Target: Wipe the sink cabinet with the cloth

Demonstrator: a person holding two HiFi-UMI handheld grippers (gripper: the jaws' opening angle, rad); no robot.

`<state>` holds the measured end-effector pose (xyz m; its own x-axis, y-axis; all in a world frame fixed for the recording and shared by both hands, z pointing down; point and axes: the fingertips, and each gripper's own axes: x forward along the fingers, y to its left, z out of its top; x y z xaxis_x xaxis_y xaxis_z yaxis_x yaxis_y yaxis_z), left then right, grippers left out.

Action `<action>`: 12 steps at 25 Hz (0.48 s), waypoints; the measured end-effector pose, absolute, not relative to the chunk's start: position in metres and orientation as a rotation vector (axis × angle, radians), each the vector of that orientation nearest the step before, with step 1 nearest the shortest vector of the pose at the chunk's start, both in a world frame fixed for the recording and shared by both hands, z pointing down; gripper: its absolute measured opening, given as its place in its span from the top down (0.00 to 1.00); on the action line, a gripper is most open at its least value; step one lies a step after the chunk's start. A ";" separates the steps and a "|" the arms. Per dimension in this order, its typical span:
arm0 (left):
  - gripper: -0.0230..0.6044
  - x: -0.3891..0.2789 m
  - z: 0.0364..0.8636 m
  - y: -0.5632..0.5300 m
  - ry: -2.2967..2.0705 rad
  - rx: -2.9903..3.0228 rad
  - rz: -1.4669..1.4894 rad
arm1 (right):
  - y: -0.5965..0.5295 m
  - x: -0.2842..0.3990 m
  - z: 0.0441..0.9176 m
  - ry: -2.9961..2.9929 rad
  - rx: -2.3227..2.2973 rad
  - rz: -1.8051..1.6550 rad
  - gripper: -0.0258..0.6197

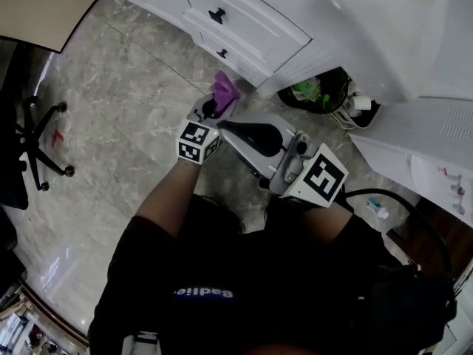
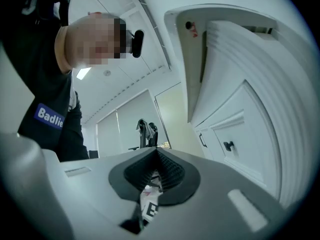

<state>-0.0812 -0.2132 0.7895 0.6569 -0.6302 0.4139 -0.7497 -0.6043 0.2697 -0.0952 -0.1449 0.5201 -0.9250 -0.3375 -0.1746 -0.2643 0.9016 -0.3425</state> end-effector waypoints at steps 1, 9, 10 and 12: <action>0.83 -0.088 0.765 -0.206 -1.094 2.454 0.377 | -0.141 -0.098 0.506 2.847 -0.457 -0.474 0.96; 0.83 -0.124 0.537 -0.161 -1.140 2.463 0.251 | -0.125 -0.081 0.375 2.829 -0.541 -0.644 0.96; 0.83 -0.125 0.508 -0.152 -1.137 2.459 0.238 | -0.123 -0.074 0.361 2.825 -0.565 -0.681 0.96; 0.83 -0.130 0.452 -0.134 -1.132 2.454 0.209 | -0.118 -0.063 0.335 2.850 -0.613 -0.710 0.96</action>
<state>-0.1299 -0.1343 0.4521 0.6559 -0.6893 0.3076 -0.7537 -0.5756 0.3172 -0.0634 -0.1182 0.3351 -0.9070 -0.4194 -0.0373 -0.3529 0.8054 -0.4763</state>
